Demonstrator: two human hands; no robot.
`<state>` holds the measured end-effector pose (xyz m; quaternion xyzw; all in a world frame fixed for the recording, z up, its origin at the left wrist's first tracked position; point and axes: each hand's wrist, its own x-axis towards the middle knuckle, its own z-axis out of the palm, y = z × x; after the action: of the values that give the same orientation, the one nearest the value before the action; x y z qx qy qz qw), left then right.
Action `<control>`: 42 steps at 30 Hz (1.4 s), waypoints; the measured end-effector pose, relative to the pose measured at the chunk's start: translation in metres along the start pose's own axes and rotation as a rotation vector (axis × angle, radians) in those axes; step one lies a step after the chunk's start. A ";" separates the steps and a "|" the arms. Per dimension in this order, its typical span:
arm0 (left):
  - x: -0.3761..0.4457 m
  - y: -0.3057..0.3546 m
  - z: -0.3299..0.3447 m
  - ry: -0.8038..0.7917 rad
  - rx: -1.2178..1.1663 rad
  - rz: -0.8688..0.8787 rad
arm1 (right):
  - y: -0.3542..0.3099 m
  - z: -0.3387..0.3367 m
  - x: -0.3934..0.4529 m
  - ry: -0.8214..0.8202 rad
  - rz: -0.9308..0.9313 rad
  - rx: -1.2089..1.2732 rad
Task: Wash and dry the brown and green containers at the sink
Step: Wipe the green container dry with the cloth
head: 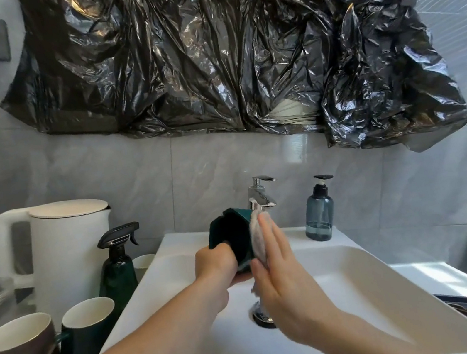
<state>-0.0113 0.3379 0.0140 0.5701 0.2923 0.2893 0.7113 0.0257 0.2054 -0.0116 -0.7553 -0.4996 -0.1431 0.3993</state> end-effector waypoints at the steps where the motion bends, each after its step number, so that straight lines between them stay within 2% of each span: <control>1: 0.002 0.001 -0.003 0.007 -0.038 -0.043 | -0.001 0.002 -0.003 -0.054 -0.035 -0.086; 3: 0.004 0.002 -0.005 -0.006 -0.085 -0.088 | -0.002 0.002 0.001 -0.084 -0.062 -0.172; 9: 0.001 -0.005 0.004 -0.139 -0.059 -0.110 | -0.001 -0.004 0.039 0.098 0.016 -0.045; 14: 0.004 -0.002 -0.002 -0.111 -0.061 -0.127 | -0.006 -0.002 0.006 0.038 -0.133 -0.189; 16: 0.003 0.000 -0.001 -0.124 -0.067 -0.133 | 0.000 -0.008 0.005 0.027 -0.137 -0.209; 20: -0.003 -0.003 0.007 -0.199 -0.045 -0.146 | -0.002 -0.013 0.031 0.126 0.038 -0.009; 26: -0.001 -0.006 -0.001 -0.223 0.028 -0.106 | -0.006 -0.010 0.009 0.106 0.076 0.031; 29: 0.000 -0.009 0.002 -0.282 0.109 -0.061 | 0.000 -0.014 0.016 0.232 0.075 0.138; 32: 0.000 -0.009 0.005 -0.267 0.215 0.074 | 0.009 -0.028 0.020 0.338 0.109 0.209; 35: 0.000 -0.012 0.007 -0.265 0.316 0.191 | 0.009 -0.030 0.020 0.319 0.171 0.257; 39: -0.006 -0.011 0.012 -0.253 0.070 0.026 | 0.000 -0.023 0.019 0.315 0.118 0.271; 42: 0.001 -0.010 0.007 -0.201 0.034 -0.020 | -0.002 -0.014 0.007 0.181 0.055 0.094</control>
<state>-0.0048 0.3318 0.0051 0.6054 0.2299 0.2183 0.7300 0.0295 0.1995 0.0026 -0.7332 -0.4467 -0.1762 0.4816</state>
